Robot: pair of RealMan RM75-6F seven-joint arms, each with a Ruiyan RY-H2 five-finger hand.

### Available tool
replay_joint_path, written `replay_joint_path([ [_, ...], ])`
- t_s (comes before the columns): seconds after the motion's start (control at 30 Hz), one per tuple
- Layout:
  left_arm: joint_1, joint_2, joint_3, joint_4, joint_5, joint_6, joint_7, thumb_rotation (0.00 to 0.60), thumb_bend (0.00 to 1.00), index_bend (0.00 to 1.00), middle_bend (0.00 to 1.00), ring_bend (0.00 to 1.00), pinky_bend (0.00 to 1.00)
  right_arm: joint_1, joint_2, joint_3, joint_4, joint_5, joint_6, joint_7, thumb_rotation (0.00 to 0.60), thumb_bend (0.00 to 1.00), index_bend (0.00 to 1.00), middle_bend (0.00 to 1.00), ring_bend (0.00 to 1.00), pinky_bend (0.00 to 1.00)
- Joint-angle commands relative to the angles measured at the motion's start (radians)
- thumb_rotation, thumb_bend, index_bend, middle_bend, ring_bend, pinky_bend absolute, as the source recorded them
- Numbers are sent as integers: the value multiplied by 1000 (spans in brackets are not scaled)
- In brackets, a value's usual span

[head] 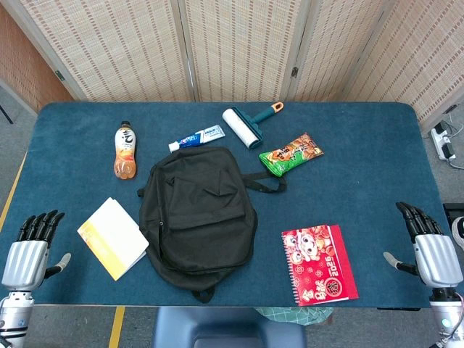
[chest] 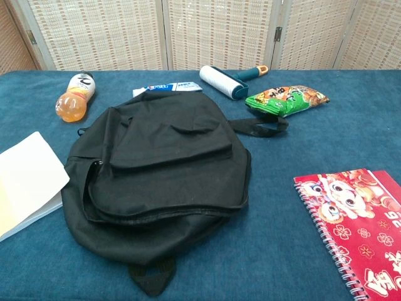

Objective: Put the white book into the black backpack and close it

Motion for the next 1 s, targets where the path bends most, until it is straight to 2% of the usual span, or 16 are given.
replay_joint_path([
  [0.03, 6, 7, 2, -12, 7, -3, 8, 600, 282, 157, 144, 127, 120, 2, 0, 1, 2, -2, -2, 4, 600, 166, 0, 134, 114, 167],
  [0.27, 0, -4, -5, 35, 42, -15, -27, 600, 282, 174, 159, 140, 121, 2, 6, 0, 7, -22, 10, 19, 599, 166, 0, 133, 114, 167],
  [0.5, -38, -57, 5, 207, 80, -91, -129, 600, 284, 191, 181, 155, 120, 4, 9, -3, 14, -44, 16, 40, 599, 165, 0, 133, 114, 167],
  [0.73, -70, -157, 41, 394, 137, -154, -244, 600, 286, 185, 183, 156, 120, 9, 8, -5, 12, -60, 20, 43, 600, 166, 0, 133, 115, 167],
  [1.0, -87, -235, 66, 518, 166, -193, -315, 600, 286, 172, 183, 155, 121, 8, 12, -7, -2, -70, 29, 33, 600, 166, 0, 133, 114, 167],
])
